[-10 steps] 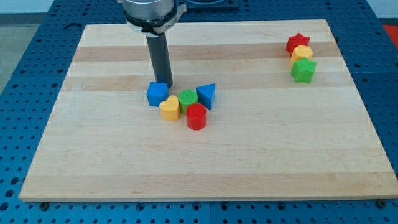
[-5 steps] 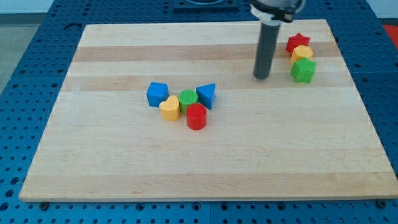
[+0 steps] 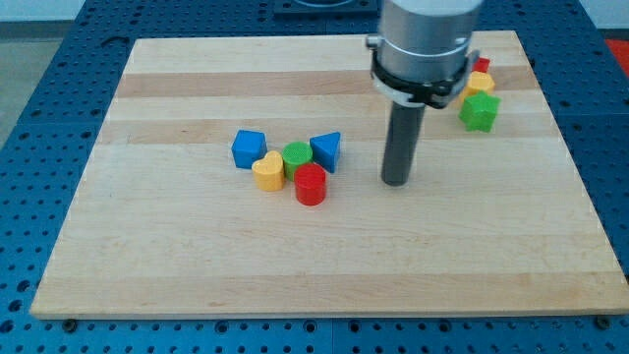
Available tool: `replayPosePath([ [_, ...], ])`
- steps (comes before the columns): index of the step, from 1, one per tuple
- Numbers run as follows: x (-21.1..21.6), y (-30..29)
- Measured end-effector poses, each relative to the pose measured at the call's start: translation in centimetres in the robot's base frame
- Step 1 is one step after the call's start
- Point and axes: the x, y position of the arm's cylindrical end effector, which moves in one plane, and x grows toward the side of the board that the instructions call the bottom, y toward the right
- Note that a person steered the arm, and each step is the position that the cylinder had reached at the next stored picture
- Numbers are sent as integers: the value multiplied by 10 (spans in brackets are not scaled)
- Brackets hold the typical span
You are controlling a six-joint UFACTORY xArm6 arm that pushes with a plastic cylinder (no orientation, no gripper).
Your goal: Slide blue triangle a bit left
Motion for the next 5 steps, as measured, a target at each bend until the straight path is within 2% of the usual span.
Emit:
replayPosePath([
  [2,-33,-44],
  [5,-78,-71],
])
